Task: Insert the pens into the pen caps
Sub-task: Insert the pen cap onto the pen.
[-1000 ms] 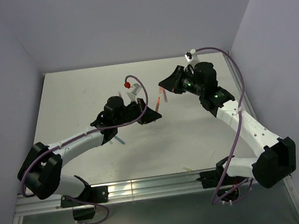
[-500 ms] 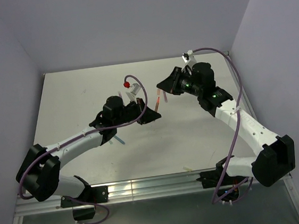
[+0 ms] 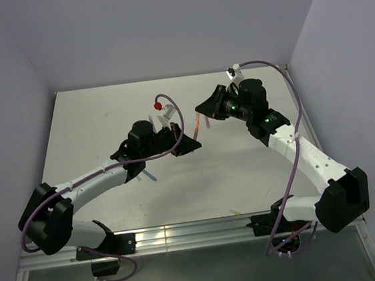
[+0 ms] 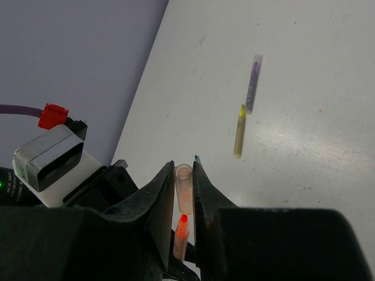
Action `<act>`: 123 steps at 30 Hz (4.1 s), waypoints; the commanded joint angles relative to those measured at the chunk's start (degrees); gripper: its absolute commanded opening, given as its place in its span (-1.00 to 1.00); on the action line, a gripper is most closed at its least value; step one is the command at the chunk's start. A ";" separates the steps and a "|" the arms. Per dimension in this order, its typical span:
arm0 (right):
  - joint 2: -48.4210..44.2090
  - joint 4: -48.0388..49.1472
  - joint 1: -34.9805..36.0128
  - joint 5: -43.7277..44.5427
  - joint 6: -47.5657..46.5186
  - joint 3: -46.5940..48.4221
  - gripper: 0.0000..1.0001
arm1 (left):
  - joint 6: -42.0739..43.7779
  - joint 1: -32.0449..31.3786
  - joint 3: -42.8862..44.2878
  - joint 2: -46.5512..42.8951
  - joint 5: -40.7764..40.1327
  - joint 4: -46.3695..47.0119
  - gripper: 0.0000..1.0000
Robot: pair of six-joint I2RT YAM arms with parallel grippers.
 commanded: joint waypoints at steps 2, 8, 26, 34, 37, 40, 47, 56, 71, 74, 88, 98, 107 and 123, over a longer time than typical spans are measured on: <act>-0.30 1.64 0.51 -0.04 -0.47 2.15 -1.00 | 1.25 -0.17 2.35 -1.88 -0.85 1.62 -0.99; -0.65 1.55 0.60 -0.04 -0.56 2.15 -1.00 | 1.34 -0.17 2.43 -1.70 -1.03 1.53 -0.99; -0.65 1.20 0.60 1.19 -0.03 2.77 -1.00 | 0.46 -0.17 0.94 -1.09 0.47 2.85 -0.99; -0.56 1.29 0.51 1.89 0.06 3.03 -1.00 | 0.20 -0.25 0.85 -0.56 1.08 3.20 -0.99; -0.65 1.46 0.51 1.89 0.15 2.86 -1.00 | 0.28 -0.34 0.76 -0.47 0.91 2.94 -0.99; -0.65 1.64 0.42 1.80 0.23 2.68 -1.00 | 0.19 -0.34 0.68 -0.38 0.99 2.94 -0.99; -1.09 1.99 0.33 1.80 0.41 2.50 -1.00 | 0.11 -0.52 0.76 0.23 1.00 2.94 -0.99; -1.70 1.99 0.25 1.81 0.50 2.15 -1.00 | 0.20 -0.52 0.76 0.50 0.64 2.85 -0.99; -2.67 2.17 0.24 1.28 0.76 1.10 -1.00 | 0.72 -0.52 0.85 -0.12 -0.85 1.97 -0.99; -2.84 2.17 0.25 1.28 0.67 1.10 -1.00 | 0.90 -0.52 0.85 -0.29 -1.20 1.71 -0.99; -1.97 2.43 0.42 0.31 0.85 0.31 -1.00 | 1.60 -0.43 1.12 -1.44 -2.34 1.00 -0.99; -1.26 2.43 0.86 0.31 0.85 0.13 -1.00 | 1.78 -0.43 0.94 -1.79 -2.70 1.35 -0.99; -0.21 2.34 1.48 0.48 0.94 0.48 -1.00 | 2.04 -0.34 1.38 -2.05 -2.96 1.44 -0.99; 1.28 3.48 4.11 -0.83 2.51 0.22 -1.00 | 1.34 1.68 0.77 -3.28 -7.79 5.74 -0.99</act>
